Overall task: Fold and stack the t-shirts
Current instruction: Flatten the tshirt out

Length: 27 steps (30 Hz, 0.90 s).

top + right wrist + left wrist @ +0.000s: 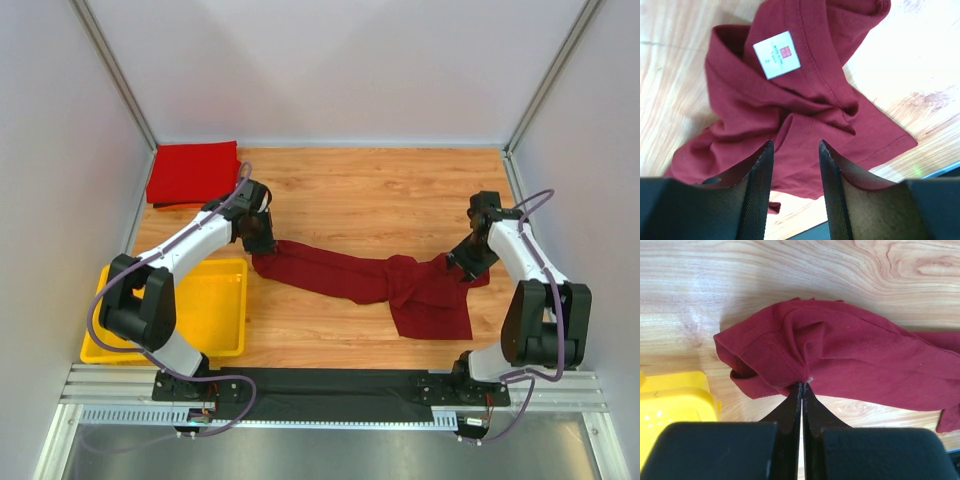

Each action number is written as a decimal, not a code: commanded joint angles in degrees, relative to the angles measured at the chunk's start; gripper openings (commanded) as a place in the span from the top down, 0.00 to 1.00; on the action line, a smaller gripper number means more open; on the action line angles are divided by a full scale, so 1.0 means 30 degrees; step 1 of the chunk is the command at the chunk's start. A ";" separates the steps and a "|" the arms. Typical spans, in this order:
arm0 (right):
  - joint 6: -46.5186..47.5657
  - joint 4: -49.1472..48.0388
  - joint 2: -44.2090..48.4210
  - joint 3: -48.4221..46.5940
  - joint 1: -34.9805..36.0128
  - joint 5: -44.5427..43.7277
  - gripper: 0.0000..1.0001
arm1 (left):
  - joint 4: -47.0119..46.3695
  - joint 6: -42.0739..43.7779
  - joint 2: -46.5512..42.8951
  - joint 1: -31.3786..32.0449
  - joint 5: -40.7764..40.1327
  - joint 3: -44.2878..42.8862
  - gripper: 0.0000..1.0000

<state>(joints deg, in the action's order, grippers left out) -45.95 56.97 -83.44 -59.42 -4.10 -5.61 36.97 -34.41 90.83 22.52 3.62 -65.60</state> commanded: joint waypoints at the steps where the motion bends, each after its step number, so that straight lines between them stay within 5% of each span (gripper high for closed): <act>1: -0.1000 0.0463 -0.1188 -0.0847 -0.0069 -0.0620 0.57 | -0.0605 -0.0218 -0.0598 0.0138 0.0288 0.0159 1.00; 27: -0.1205 -0.1587 -0.3096 -0.0381 -0.0011 -0.0622 0.63 | -0.0664 -0.0218 -0.0334 0.0138 0.0229 0.0217 1.00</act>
<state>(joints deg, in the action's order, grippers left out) -48.23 54.57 -92.84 -61.32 -4.10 -7.42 35.92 -34.44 90.80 22.55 4.03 -65.17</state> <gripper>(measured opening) 0.372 0.006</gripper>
